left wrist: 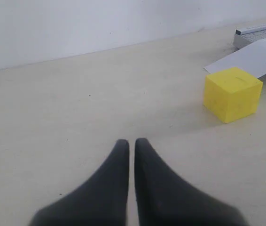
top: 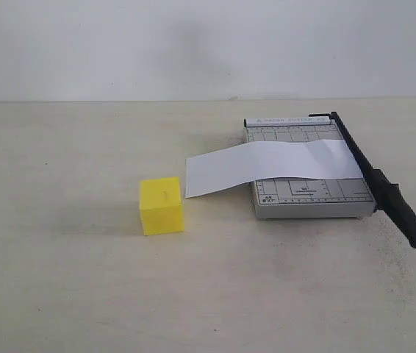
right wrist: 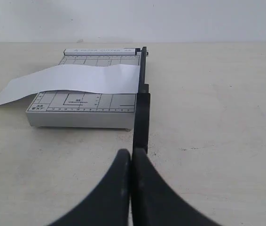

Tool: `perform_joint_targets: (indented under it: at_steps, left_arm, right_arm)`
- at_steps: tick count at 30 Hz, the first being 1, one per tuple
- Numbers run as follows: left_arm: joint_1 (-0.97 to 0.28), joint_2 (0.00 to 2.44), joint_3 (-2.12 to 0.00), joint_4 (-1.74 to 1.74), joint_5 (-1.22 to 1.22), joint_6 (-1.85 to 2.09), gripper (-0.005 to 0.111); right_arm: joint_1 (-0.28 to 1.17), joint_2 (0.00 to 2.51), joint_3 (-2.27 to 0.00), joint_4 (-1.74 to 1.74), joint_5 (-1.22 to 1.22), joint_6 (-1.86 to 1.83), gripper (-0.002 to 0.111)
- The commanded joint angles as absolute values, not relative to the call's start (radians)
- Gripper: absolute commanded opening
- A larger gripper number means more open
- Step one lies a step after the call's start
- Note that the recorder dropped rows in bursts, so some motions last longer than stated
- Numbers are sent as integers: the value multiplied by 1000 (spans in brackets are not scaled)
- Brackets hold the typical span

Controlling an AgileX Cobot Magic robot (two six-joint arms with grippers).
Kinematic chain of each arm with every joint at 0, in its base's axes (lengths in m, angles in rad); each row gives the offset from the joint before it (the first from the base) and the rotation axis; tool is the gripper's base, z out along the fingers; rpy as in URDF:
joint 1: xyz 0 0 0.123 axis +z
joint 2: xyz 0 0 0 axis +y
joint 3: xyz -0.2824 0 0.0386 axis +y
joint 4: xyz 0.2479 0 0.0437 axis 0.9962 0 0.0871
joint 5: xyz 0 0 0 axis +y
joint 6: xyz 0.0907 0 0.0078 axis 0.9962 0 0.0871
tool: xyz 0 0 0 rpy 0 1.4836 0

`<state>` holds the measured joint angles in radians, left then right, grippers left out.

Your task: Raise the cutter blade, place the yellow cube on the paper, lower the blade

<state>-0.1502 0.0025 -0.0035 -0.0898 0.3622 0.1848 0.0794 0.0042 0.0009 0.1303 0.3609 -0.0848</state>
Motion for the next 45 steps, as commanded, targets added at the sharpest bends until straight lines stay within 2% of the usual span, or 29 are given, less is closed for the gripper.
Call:
perform_joint_targets:
  at_steps: [1,11,14,17,20,26,30,34,37,41,43,45]
  left_arm:
    - [-149,0,0,-97,359,187,4]
    - [-149,0,0,-97,359,187,4]
    - [-149,0,0,-97,359,187,4]
    - [-149,0,0,-97,359,187,4]
    - [-149,0,0,-97,359,187,4]
    - [-149,0,0,-97,359,187,4]
    - [-149,0,0,-97,359,187,4]
    - [-149,0,0,-97,359,187,4]
    - [-149,0,0,-97,359,187,4]
    - [-149,0,0,-97,359,187,4]
    - [-149,0,0,-97,359,187,4]
    - [-149,0,0,-97,359,187,4]
  right_arm:
    - [74,0,0,125,359,-87,0]
    - [74,0,0,39,323,-281,0]
    - [74,0,0,173,215,-229,0]
    - [74,0,0,476,65,-102,0]
    - [74,0,0,761,19,0,0]
    - [76,0,0,772,54,-29,0]
    - [81,20,-95,771,8,-315,0]
    - [81,259,-257,773,77,-681,0]
    - [81,500,-312,773,130,-825,0]
    - [81,824,-317,773,31,-925,1]
    - [81,944,-335,776,15,-905,11]
    - [81,1053,-377,776,48,-863,29]
